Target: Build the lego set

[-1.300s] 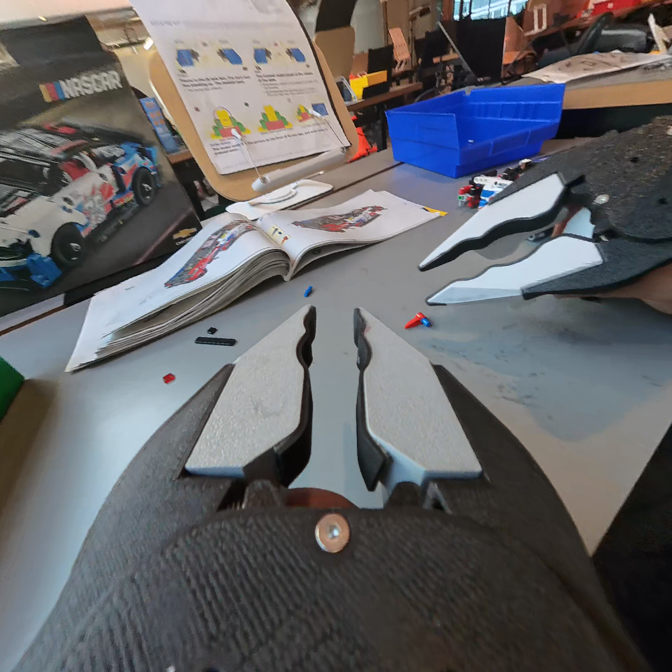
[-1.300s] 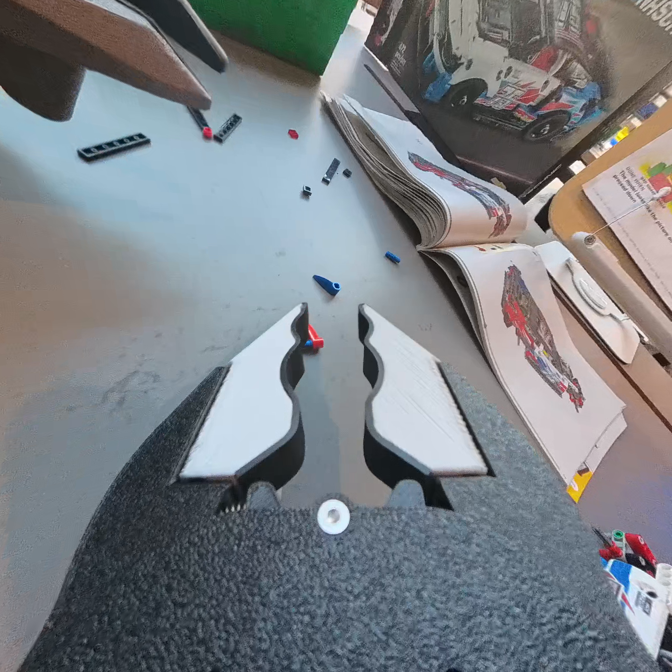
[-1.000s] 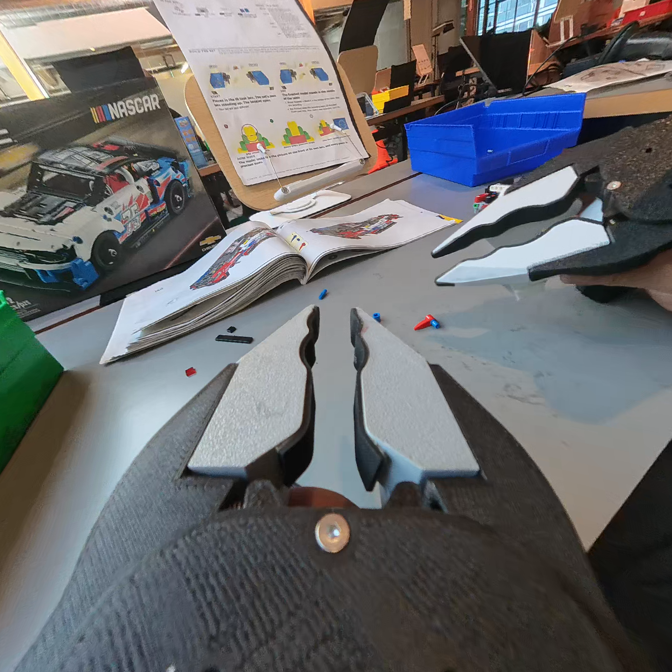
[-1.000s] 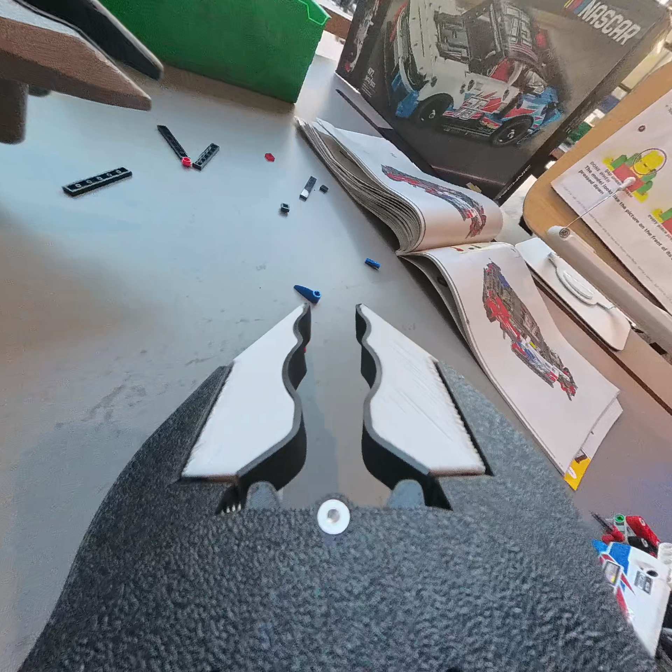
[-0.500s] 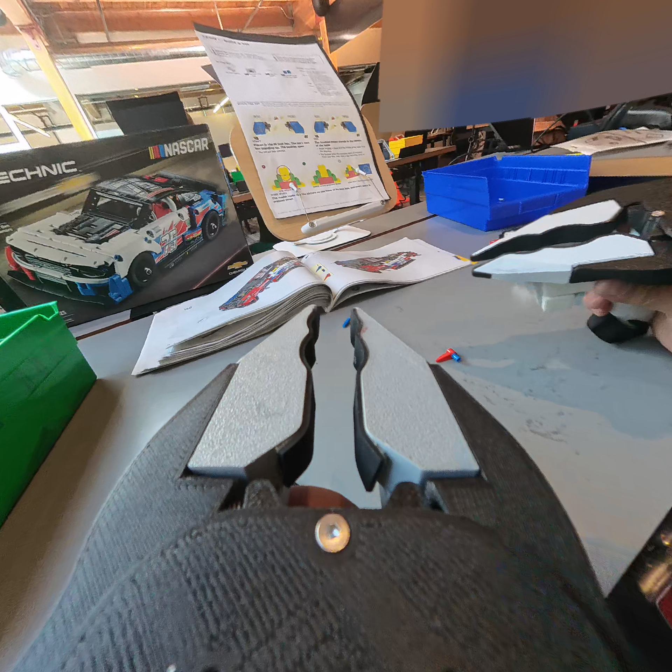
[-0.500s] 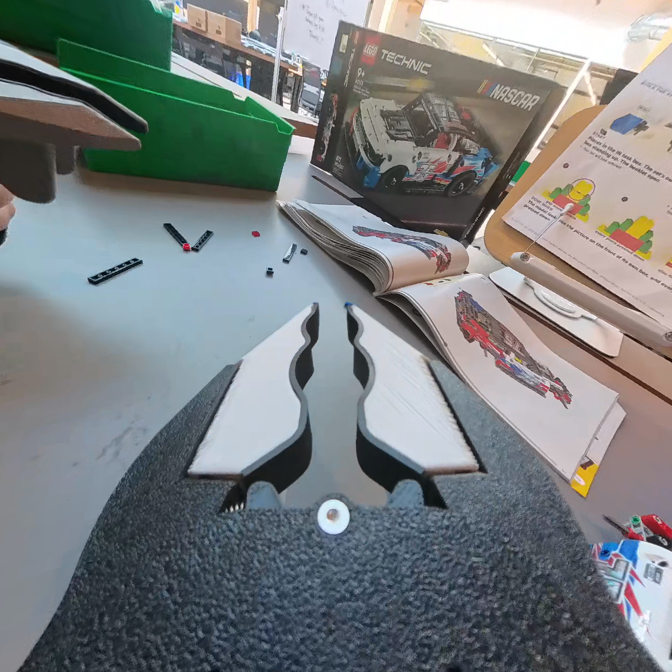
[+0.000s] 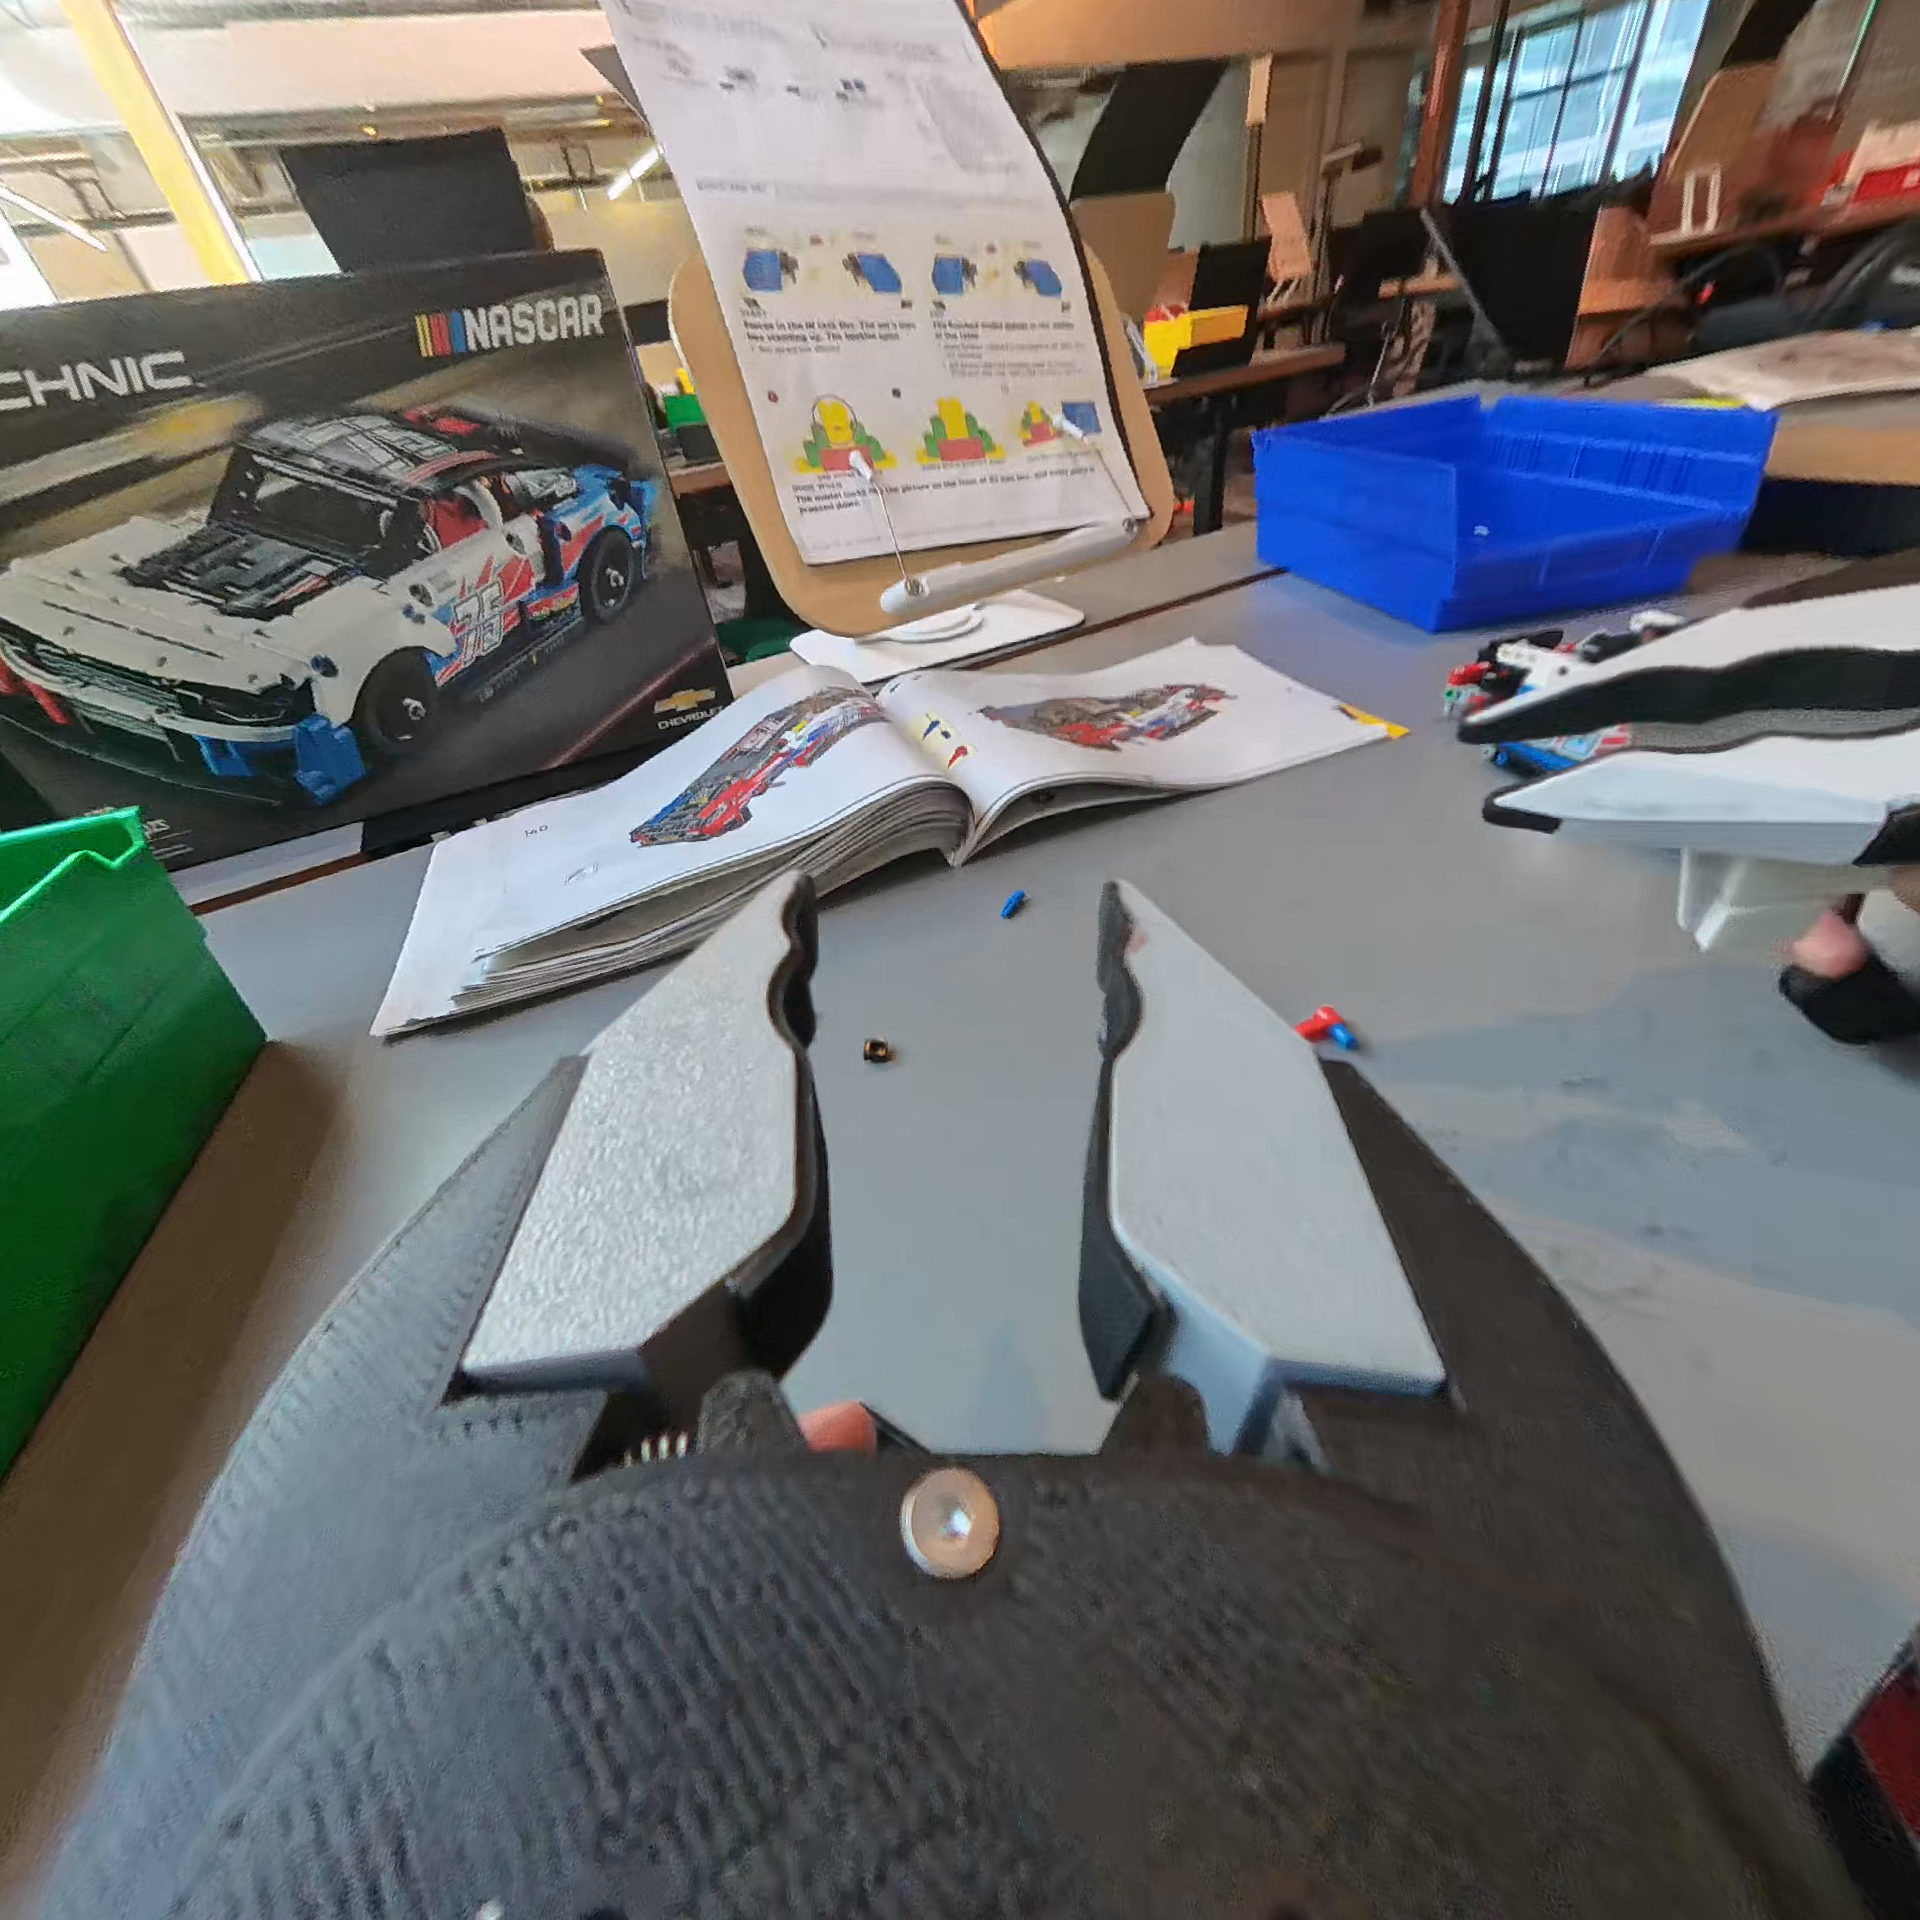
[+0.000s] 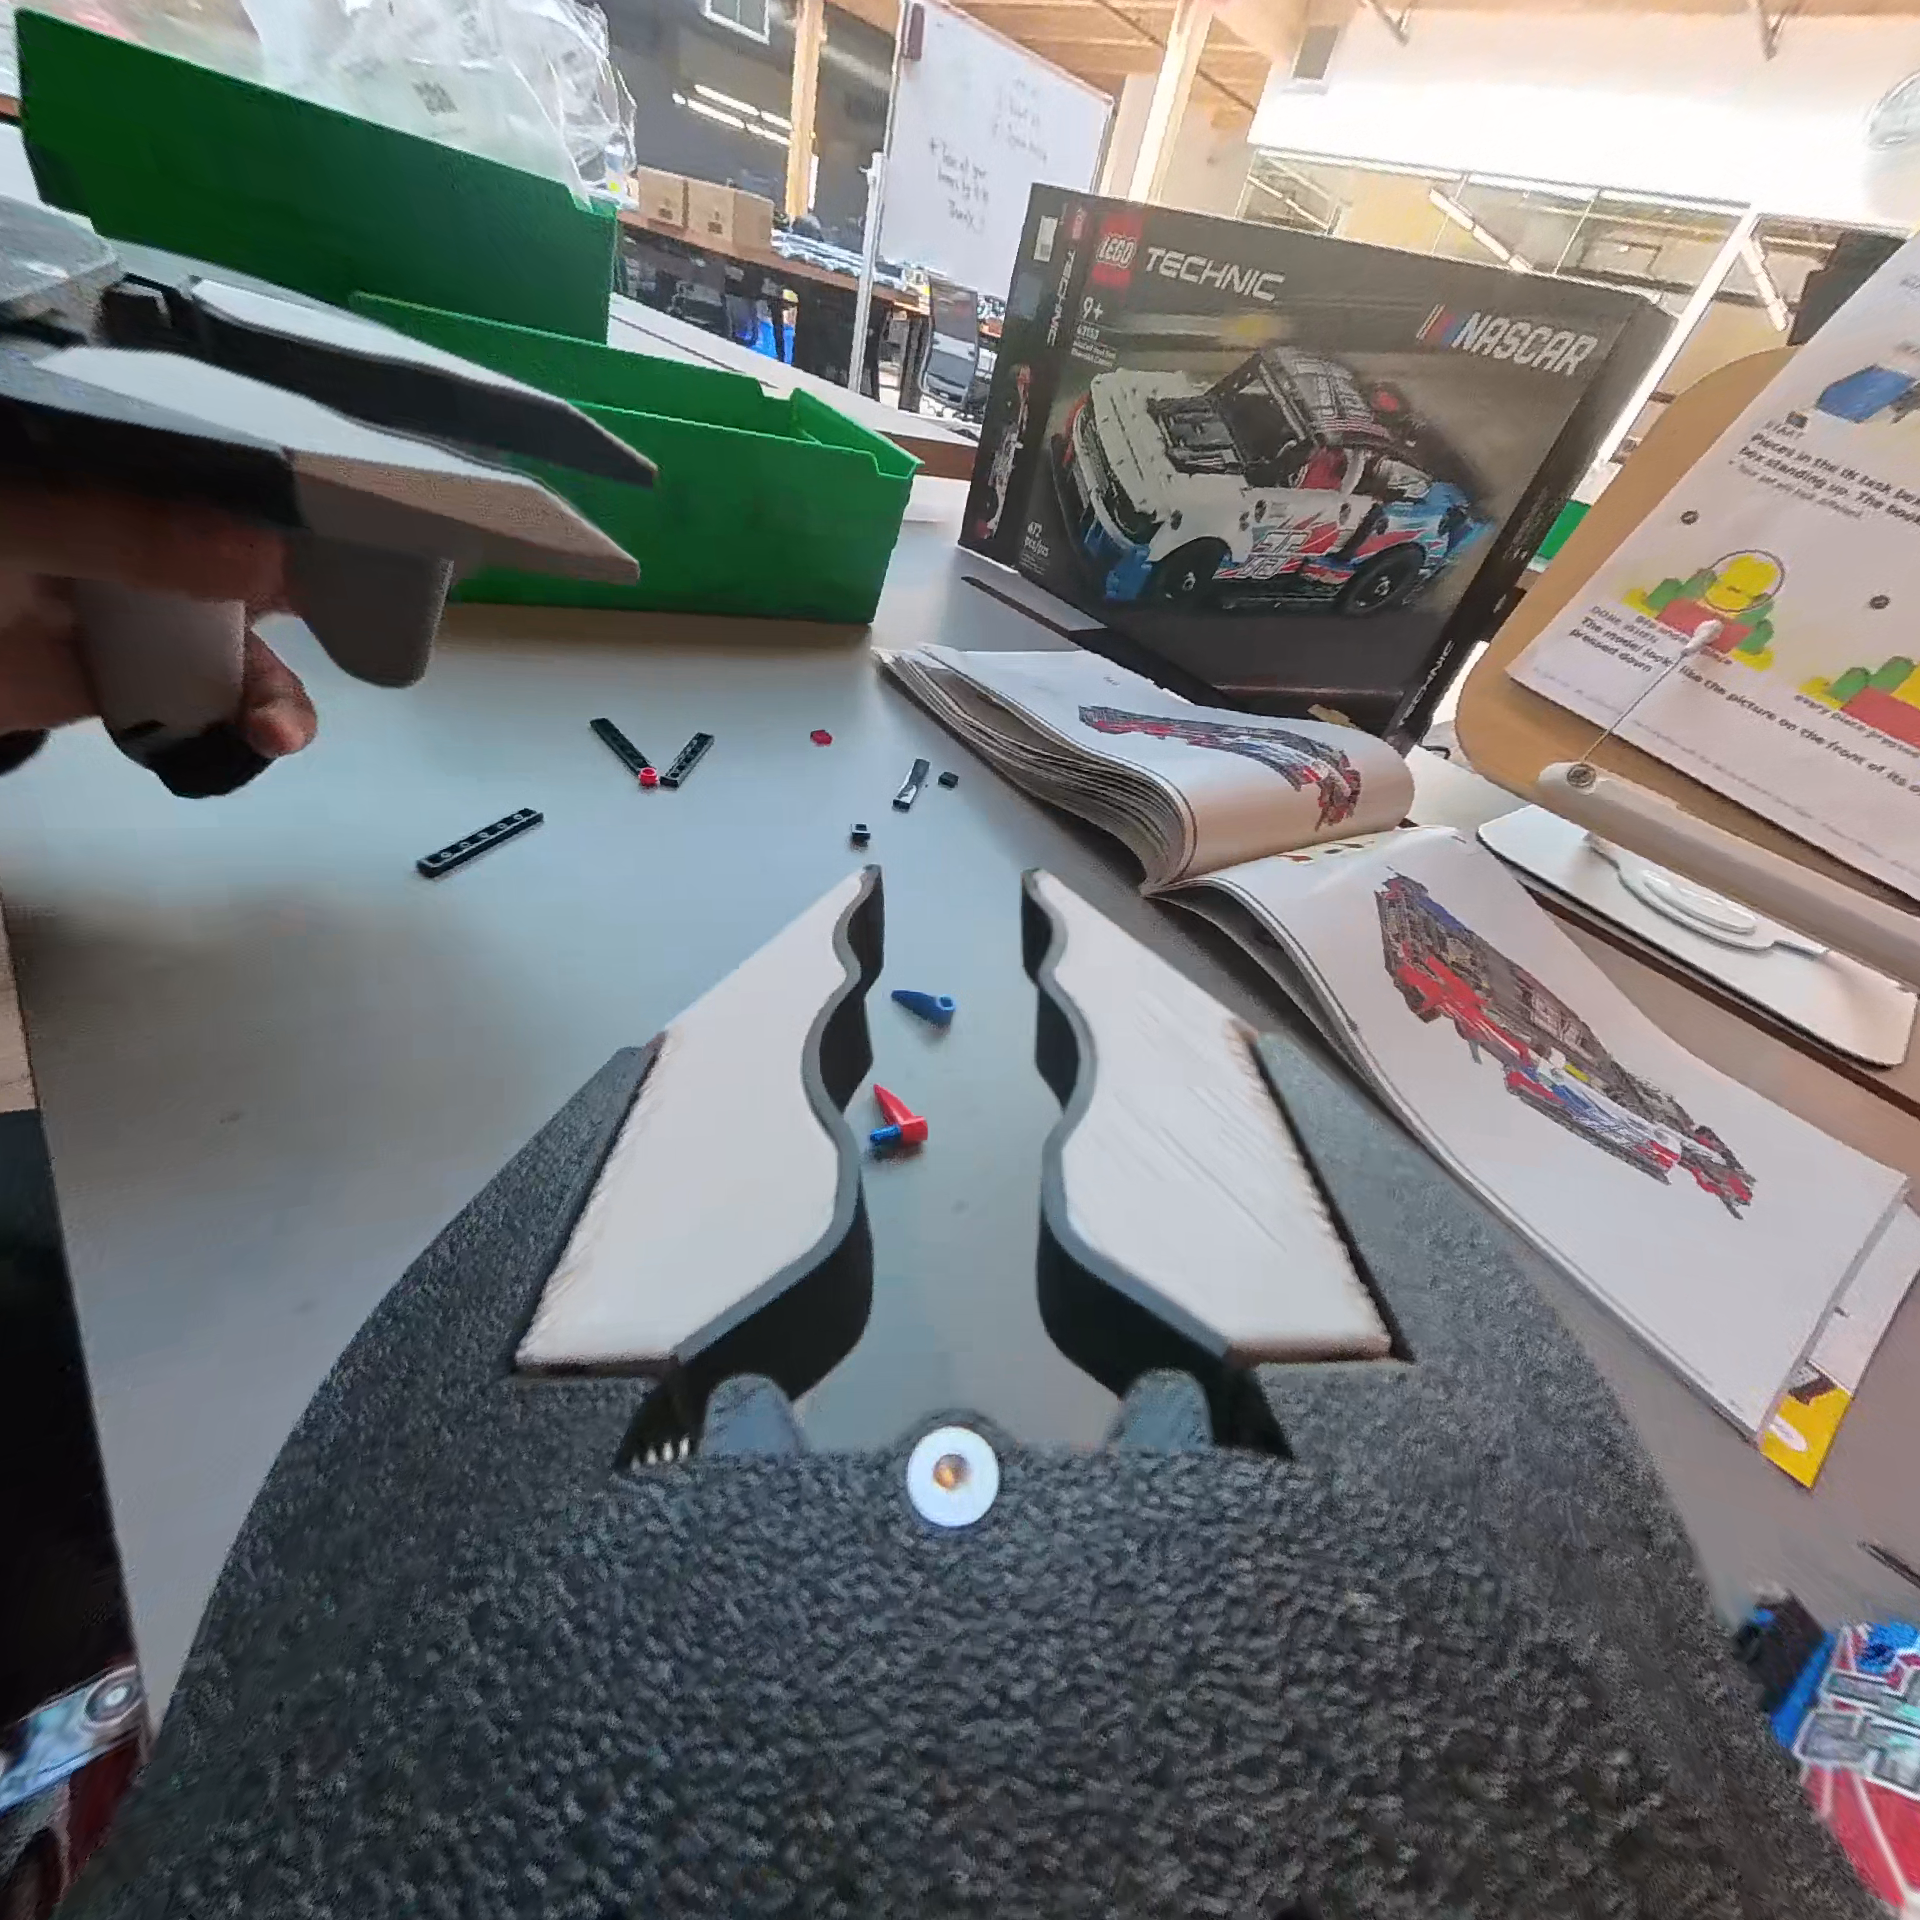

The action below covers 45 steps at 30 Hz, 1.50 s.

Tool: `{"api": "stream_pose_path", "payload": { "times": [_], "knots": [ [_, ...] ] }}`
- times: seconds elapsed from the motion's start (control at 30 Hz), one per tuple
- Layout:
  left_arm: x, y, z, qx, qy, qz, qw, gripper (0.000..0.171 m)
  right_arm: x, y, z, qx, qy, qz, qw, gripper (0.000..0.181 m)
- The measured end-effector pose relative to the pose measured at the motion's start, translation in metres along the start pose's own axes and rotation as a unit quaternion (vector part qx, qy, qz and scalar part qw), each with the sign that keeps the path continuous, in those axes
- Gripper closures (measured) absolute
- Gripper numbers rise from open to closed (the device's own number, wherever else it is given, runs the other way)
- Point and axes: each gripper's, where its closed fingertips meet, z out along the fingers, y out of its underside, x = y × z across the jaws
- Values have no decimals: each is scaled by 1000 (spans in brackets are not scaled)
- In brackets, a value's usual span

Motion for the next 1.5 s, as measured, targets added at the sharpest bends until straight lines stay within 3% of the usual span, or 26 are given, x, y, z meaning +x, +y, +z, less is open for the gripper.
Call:
{"api": "stream_pose_path", "payload": {
  "times": [0.03, 0.1, 0.27, 0.3, 0.33, 0.37, 0.47, 0.67, 0.83, 1.0, 1.17, 1.3, 1.43, 1.5],
  "knots": [
    [1, 1, 0, -9, 1, 10, 1000, 126, -3, 2, 1, -4, -10, 4, 1000, 160],
    [10, 1, -1, -26, 29, 28, 999, 171, -12, 8, 5, -21, -38, 15, 999, 181],
    [28, 15, 19, -111, 106, 25, 988, 171, 6, 20, 15, -59, 12, 16, 998, 175],
    [31, 21, 27, -139, 119, 28, 983, 163, 10, 22, 16, -65, 25, 18, 997, 153],
    [32, 25, 36, -157, 128, 29, 979, 141, 14, 23, 17, -67, 39, 19, 997, 131],
    [36, 29, 45, -172, 144, 27, 974, 134, 17, 23, 16, -66, 47, 18, 997, 123],
    [57, 42, 66, -214, 207, 32, 954, 136, 19, 20, 14, -54, 50, 25, 997, 128],
    [70, 86, 97, -297, 243, 64, 921, 137, 23, 17, 11, -39, 53, 35, 997, 129],
    [40, 68, 129, -281, 212, 84, 932, 143, 27, 14, 8, -25, 47, 60, 997, 132],
    [29, 83, 153, -328, 203, 95, 918, 135, 30, 11, 6, -13, 48, 70, 996, 132],
    [22, 105, 173, -341, 178, 121, 915, 146, 29, 10, 6, -10, 47, 69, 996, 132],
    [26, 107, 174, -344, 200, 85, 913, 170, 29, 10, 6, -11, 46, 67, 997, 132],
    [28, 108, 160, -360, 222, 92, 901, 170, 26, 11, 7, -13, 38, 66, 997, 137],
    [44, 102, 140, -356, 275, 94, 888, 170, 24, 12, 8, -18, 34, 60, 997, 138]
  ]
}}
